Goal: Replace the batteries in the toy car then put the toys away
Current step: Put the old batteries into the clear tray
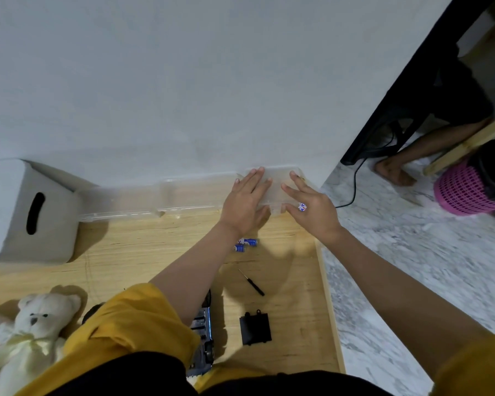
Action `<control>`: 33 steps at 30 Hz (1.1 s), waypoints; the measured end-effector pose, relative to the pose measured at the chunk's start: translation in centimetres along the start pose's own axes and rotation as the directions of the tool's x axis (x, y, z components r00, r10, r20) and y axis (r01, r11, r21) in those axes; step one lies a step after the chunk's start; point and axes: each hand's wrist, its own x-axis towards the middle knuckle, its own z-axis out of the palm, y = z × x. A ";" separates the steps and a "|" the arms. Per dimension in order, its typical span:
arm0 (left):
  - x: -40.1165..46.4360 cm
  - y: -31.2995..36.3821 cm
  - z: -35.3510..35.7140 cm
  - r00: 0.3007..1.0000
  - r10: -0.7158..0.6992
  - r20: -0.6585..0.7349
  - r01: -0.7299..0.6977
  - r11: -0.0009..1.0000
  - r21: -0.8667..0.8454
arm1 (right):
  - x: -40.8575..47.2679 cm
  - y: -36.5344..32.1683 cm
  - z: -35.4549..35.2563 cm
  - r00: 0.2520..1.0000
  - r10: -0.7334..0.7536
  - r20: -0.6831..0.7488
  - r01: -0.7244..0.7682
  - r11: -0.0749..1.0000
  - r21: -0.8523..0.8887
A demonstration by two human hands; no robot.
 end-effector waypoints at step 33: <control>0.3 0.1 -2.5 0.982 -0.097 -0.165 0.138 0.957 0.256 | 4.8 -5.5 -0.7 0.841 0.500 -0.205 -0.382 0.819 0.428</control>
